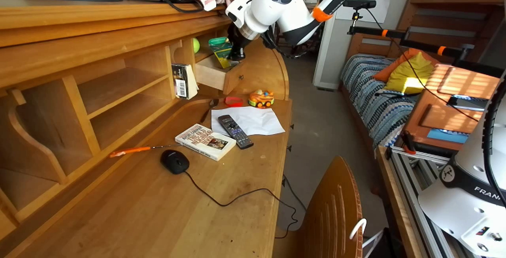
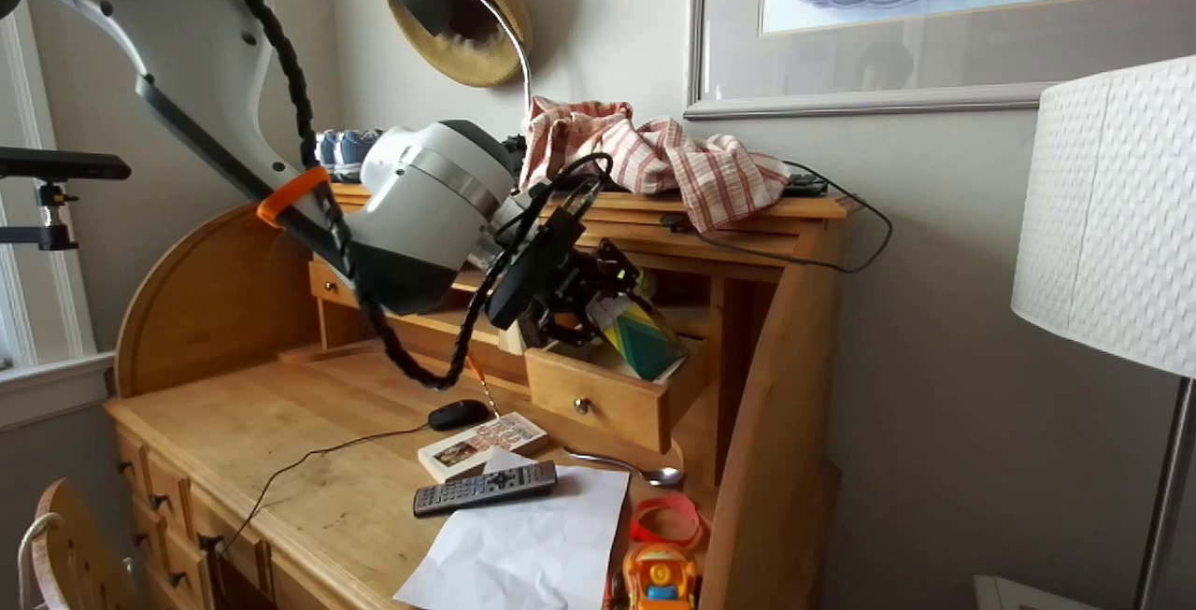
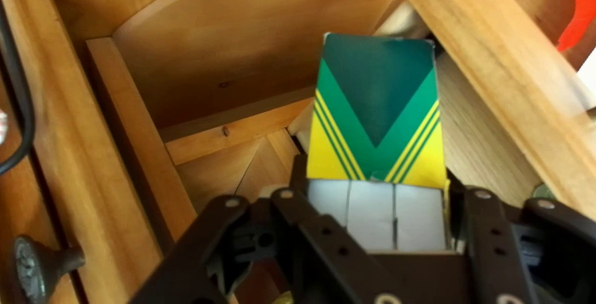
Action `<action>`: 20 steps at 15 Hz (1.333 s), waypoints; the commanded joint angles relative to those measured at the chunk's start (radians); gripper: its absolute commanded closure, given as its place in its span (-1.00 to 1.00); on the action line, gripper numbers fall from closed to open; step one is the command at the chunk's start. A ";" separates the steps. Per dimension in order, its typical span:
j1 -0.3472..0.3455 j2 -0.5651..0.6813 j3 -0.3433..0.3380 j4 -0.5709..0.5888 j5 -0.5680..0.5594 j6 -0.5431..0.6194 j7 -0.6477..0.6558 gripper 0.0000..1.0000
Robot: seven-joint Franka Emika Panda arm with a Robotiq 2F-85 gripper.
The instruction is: Put the crayon box in the top right drawer
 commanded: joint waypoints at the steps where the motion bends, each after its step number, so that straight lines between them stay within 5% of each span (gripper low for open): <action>1: 0.012 -0.004 -0.006 0.030 -0.044 -0.036 0.011 0.29; 10: 0.023 0.000 -0.004 0.036 -0.108 -0.092 0.014 0.29; 11: 0.026 -0.002 -0.005 0.034 -0.112 -0.102 0.009 -0.71; 14: 0.033 -0.010 -0.005 0.020 -0.092 -0.124 -0.004 -1.00; 20: 0.040 -0.025 0.003 -0.004 0.004 -0.187 -0.021 -1.00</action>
